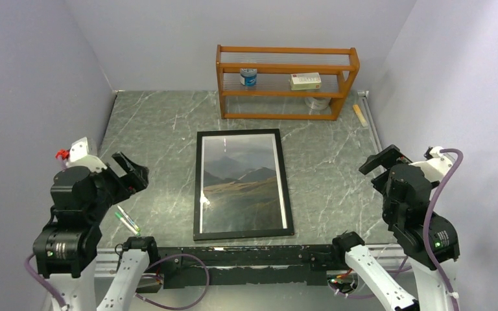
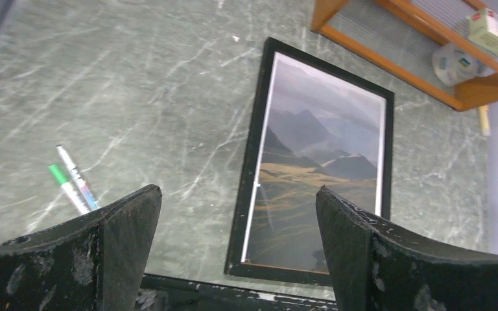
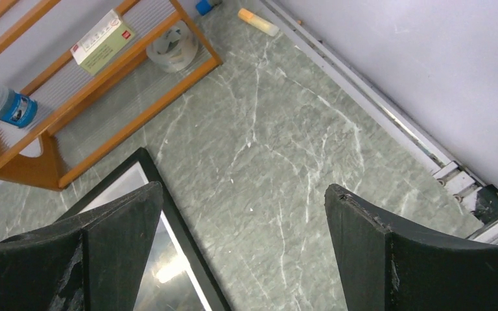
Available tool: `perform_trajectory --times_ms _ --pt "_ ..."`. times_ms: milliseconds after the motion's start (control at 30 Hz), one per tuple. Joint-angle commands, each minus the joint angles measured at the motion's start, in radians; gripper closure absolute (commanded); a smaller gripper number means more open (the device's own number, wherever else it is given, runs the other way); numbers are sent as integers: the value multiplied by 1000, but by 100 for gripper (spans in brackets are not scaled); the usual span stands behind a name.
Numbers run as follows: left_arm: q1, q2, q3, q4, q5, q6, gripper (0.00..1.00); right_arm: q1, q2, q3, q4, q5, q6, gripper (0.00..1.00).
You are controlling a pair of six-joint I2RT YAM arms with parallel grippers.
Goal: Put the photo into the frame
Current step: Reset both arms
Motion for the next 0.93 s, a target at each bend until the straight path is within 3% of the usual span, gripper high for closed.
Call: perform_trajectory --times_ms 0,300,900 --pt "-1 22 117 -162 -127 55 6 0 2 69 -61 33 5 1" --pt "-1 44 194 -223 -139 89 6 -1 -7 87 -57 5 -8 1" --pt "-1 21 169 -199 -114 68 6 0 24 73 -98 -1 -15 1"
